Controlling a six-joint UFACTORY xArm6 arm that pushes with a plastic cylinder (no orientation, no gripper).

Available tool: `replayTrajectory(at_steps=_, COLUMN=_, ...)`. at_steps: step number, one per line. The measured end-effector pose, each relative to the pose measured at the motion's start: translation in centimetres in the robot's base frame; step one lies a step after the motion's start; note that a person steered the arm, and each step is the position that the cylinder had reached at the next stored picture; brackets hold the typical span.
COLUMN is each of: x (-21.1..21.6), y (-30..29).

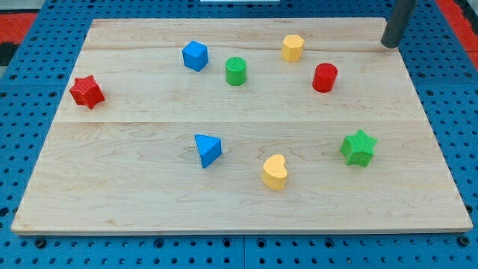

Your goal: Slide the red circle closer to the green circle

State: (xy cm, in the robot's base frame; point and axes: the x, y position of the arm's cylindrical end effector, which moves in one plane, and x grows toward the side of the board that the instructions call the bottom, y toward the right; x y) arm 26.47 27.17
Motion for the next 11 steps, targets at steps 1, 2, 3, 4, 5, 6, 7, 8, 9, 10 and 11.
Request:
replayTrajectory(at_steps=1, x=0.1, y=0.0)
replayTrajectory(at_steps=2, x=0.4, y=0.0)
replayTrajectory(at_steps=3, x=0.4, y=0.0)
replayTrajectory(at_steps=4, x=0.8, y=-0.1)
replayTrajectory(at_steps=5, x=1.7, y=-0.6)
replayTrajectory(at_steps=6, x=3.5, y=-3.3)
replayTrajectory(at_steps=7, x=4.2, y=-6.9)
replayTrajectory(at_steps=8, x=7.1, y=-8.9)
replayTrajectory(at_steps=9, x=8.6, y=-10.6)
replayTrajectory(at_steps=10, x=8.7, y=-14.4)
replayTrajectory(at_steps=11, x=9.2, y=-18.6)
